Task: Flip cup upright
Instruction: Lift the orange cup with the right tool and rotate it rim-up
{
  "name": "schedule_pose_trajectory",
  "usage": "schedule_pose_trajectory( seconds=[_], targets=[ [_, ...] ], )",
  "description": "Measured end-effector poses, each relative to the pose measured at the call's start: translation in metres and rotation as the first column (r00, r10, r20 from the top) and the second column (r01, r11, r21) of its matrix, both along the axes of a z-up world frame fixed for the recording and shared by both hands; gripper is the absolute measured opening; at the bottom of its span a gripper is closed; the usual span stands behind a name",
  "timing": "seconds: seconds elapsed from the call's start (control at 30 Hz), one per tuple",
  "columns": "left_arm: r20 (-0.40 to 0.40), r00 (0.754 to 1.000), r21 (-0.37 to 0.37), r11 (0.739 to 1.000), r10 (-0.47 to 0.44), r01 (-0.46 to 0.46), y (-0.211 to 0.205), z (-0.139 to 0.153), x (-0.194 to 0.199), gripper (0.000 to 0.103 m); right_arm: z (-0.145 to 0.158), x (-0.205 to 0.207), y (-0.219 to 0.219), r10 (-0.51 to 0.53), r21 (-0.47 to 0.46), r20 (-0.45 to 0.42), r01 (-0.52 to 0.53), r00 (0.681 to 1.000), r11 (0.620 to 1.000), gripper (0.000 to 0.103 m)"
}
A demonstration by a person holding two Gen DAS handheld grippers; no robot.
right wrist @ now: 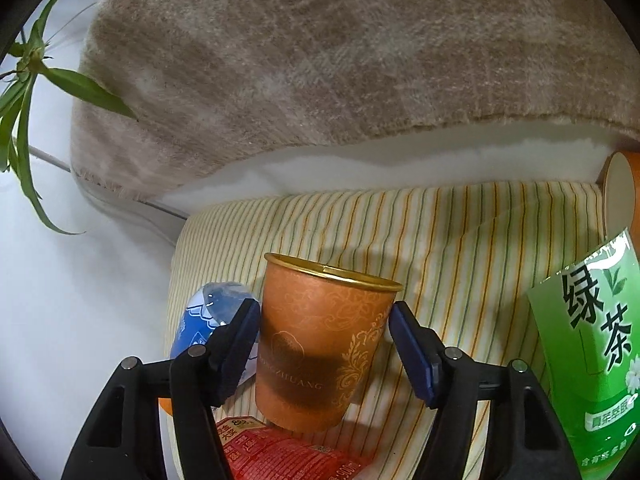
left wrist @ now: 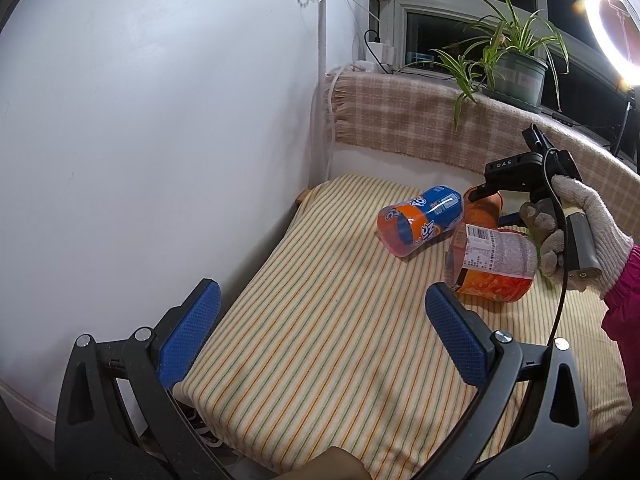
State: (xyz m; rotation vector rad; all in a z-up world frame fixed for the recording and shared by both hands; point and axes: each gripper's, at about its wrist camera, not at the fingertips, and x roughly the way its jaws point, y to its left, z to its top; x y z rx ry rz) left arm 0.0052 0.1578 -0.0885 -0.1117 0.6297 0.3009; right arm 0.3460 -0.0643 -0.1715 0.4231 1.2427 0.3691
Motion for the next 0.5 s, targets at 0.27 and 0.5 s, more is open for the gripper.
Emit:
schedule_pose_trajectory(
  seconds=[0.27, 0.5],
  targets=[
    [0.006, 1.0, 0.005, 1.0, -0.009, 0.009, -0.001, 0.002, 0.001, 0.103, 0.023, -0.009, -0.004, 0.008, -0.001, 0.088, -0.008, 0.996, 1.0, 0.067],
    [0.019, 1.0, 0.013, 1.0, -0.021, 0.021, -0.009, 0.007, -0.003, 0.103, 0.055, -0.025, -0.013, 0.041, -0.003, 0.172, -0.041, 0.984, 0.999, 0.067]
  ],
)
